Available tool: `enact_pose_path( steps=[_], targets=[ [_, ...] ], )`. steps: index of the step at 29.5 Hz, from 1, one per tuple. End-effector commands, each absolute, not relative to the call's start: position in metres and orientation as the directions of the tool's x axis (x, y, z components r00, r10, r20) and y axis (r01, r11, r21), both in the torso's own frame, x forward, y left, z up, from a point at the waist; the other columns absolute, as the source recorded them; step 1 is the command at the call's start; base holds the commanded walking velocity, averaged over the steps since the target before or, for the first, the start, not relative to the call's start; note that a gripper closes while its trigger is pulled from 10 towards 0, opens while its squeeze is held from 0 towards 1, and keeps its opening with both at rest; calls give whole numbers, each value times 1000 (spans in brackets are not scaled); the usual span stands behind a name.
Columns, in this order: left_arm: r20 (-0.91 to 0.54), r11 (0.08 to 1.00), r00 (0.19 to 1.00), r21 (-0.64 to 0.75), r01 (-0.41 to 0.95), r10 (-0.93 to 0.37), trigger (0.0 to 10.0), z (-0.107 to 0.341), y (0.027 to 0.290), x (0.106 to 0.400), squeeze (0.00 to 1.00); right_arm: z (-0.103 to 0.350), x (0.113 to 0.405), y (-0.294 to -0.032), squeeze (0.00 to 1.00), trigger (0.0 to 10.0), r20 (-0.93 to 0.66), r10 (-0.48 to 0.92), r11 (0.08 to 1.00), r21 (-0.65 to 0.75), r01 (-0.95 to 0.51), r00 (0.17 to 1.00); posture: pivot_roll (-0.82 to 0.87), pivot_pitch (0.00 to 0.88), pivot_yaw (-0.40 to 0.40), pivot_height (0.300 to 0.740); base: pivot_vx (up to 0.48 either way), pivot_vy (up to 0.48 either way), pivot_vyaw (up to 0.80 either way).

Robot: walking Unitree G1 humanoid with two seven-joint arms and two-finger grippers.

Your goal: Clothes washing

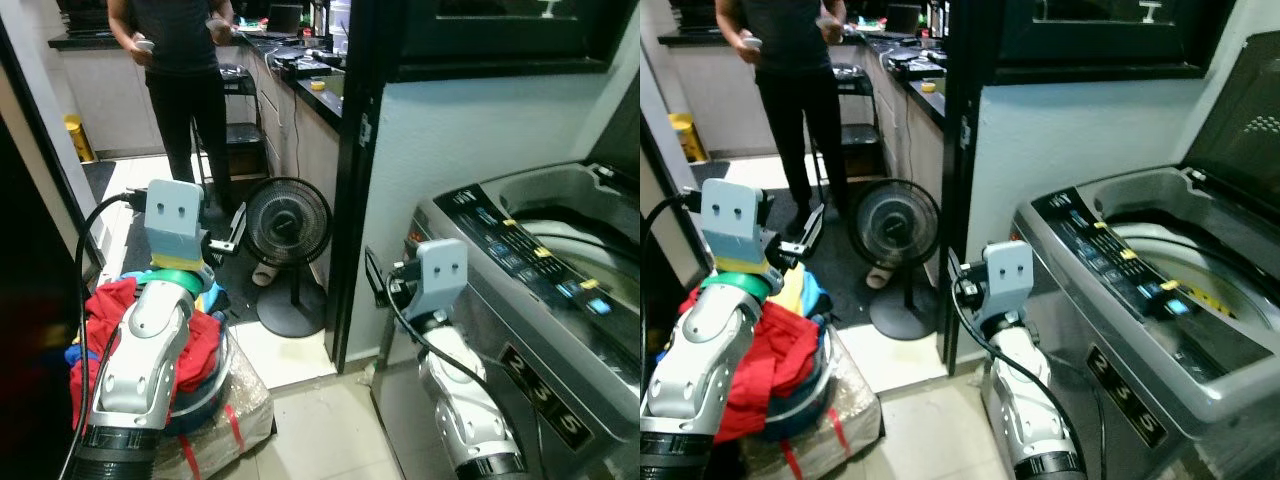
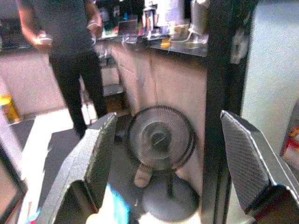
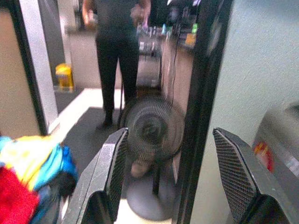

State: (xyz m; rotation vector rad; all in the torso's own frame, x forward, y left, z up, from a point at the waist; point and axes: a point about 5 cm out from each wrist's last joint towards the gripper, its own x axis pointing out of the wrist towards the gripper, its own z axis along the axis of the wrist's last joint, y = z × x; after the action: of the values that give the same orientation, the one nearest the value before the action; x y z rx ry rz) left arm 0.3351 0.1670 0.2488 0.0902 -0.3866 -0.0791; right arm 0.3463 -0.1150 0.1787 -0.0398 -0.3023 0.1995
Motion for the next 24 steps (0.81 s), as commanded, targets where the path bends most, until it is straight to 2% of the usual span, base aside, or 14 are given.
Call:
enact_pose_path(
  steps=[1, 2, 4, 5, 6, 8, 11, 17, 24],
  targets=[
    [265, 991, 961, 126, 46, -78, 10000, 213, 169, 336, 0, 150, 345, -125, 0, 10000, 197, 155, 986, -84, -141, 968, -11, 34, 34, 740, 480, 0, 0],
    [202, 989, 977, 140, 36, -65, 10000, 191, 172, 333, 0, 136, 344, -131, 0, 10000, 144, 132, 989, -80, -122, 981, -12, 41, 32, 740, 480, 0, 0],
    [202, 989, 977, 140, 36, -65, 10000, 191, 172, 333, 0, 136, 344, -131, 0, 10000, 144, 132, 989, -80, -122, 981, -12, 41, 32, 740, 480, 0, 0],
    [139, 988, 989, 154, 30, -52, 10000, 169, 175, 329, 0, 121, 342, -136, 0, 10000, 91, 128, 990, -77, -121, 988, -14, 53, 26, 740, 409, 0, 0],
    [139, 988, 989, 154, 30, -52, 10000, 169, 175, 329, 0, 121, 342, -136, 0, 10000, 91, 128, 990, -77, -121, 988, -14, 53, 26, 740, 409, 0, 0],
    [54, 984, 998, 175, 19, -29, 10000, 138, 180, 319, 0, 95, 335, -139, 0, 10000, -12, 147, 986, -82, -148, 989, -3, 72, 15, 740, 480, 0, 0],
    [11, 982, 1000, 191, 2, -4, 10000, 124, 186, 312, 0, 82, 331, -140, 0, 10000, -61, 157, 982, -98, -162, 986, 10, 86, 6, 740, 456, 0, 0],
    [-14, 980, 1000, 200, -12, 15, 10000, 115, 191, 307, 0, 83, 331, -134, 0, 10000, -51, 174, 979, -103, -178, 983, 17, 102, 1, 740, 480, 0, 0],
    [13, 976, 1000, 216, -19, 17, 10000, 115, 193, 308, 0, 91, 337, -123, 0, 10000, 8, 201, 972, -127, -198, 980, 14, 100, 5, 740, 480, 0, 786]
  ],
)
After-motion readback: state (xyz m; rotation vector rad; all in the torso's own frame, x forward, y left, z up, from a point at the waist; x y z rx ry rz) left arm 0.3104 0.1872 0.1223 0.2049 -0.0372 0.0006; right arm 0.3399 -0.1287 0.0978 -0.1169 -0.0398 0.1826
